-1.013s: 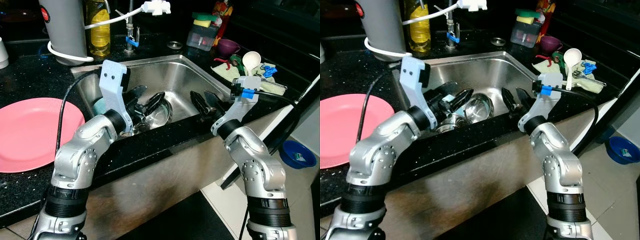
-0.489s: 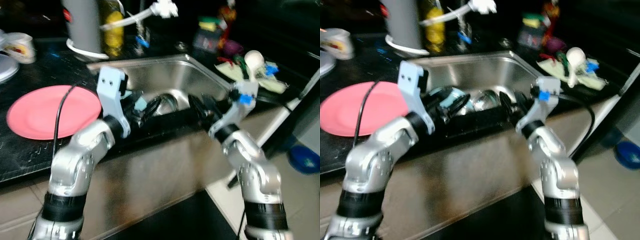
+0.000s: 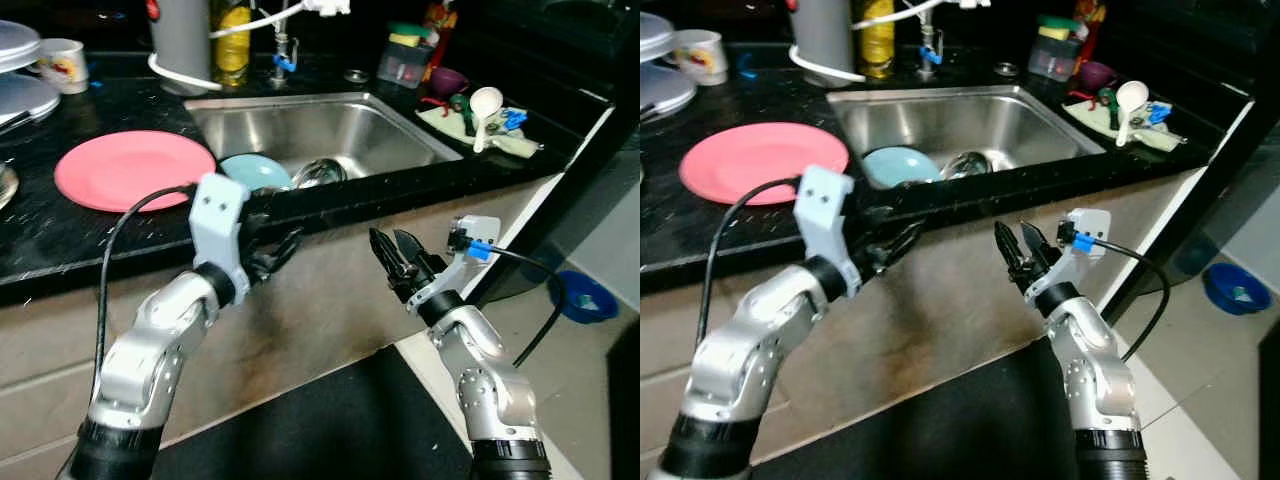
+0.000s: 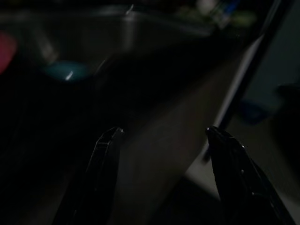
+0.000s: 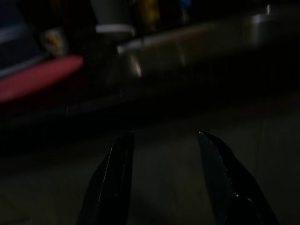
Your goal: Kitchen organization
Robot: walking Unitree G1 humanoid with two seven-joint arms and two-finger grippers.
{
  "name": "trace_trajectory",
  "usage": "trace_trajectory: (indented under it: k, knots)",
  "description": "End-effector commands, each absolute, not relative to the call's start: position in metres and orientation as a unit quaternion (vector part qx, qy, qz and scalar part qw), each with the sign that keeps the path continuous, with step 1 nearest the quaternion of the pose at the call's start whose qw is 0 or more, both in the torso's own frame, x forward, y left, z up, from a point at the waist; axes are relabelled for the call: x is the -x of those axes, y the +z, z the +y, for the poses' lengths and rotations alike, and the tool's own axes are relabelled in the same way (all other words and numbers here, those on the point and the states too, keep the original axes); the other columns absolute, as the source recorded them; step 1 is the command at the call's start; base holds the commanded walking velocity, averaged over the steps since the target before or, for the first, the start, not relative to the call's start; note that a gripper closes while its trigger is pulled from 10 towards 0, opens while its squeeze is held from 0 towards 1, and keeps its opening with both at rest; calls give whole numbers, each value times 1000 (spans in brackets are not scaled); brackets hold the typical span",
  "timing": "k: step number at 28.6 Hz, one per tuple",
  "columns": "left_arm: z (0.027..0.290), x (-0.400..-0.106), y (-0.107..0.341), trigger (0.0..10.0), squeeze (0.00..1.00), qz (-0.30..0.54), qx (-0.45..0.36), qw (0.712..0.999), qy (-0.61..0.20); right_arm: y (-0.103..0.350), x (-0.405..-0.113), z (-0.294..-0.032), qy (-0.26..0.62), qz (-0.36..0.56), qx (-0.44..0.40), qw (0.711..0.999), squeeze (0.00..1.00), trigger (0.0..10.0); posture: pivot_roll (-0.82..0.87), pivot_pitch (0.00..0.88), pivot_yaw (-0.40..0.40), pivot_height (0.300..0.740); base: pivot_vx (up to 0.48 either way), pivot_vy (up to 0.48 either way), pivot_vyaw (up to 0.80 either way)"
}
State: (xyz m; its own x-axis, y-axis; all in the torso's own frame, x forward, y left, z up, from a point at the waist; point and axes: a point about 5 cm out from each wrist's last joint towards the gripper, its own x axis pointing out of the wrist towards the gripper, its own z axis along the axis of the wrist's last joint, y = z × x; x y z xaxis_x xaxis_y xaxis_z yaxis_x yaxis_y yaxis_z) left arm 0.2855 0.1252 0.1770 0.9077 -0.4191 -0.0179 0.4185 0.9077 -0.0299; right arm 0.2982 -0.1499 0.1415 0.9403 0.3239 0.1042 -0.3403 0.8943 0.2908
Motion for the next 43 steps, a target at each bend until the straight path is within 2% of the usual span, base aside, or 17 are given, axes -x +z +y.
trace_trajectory:
  k: [1,6,12,15,27,39,40,43]
  knots:
    - [122,-283,175,10000,0,4,1,978,-209,133,-298,-154,155,-16,-140,978,0,10000,133,14,-145,740,0,0,0]
    - [132,-258,133,10000,0,52,-49,985,-158,128,-300,-159,143,-10,-127,981,0,10000,137,18,-148,740,0,0,0]
    - [137,-249,118,10000,0,71,-61,987,-131,125,-297,-158,169,-5,-129,977,0,10000,136,18,-148,740,0,0,390]
    - [149,-249,110,10000,0,86,-54,991,-86,124,-297,-153,183,-7,-131,974,0,10000,140,18,-145,740,0,0,777]
    - [142,-247,105,10000,0,74,-72,990,-91,130,-298,-149,207,-29,-151,966,0,10000,153,24,-145,740,0,0,778]
    - [138,-253,102,10000,0,69,-73,990,-94,207,-310,-120,292,-143,-151,933,0,10000,158,18,-157,740,0,0,778]
    - [137,-254,101,10000,0,68,-72,991,-94,213,-312,-119,294,-150,-145,933,0,10000,158,14,-159,740,0,0,775]
    - [136,-255,100,10000,0,67,-72,991,-96,222,-322,-116,270,-154,-55,949,0,10000,158,7,-162,740,0,0,258]
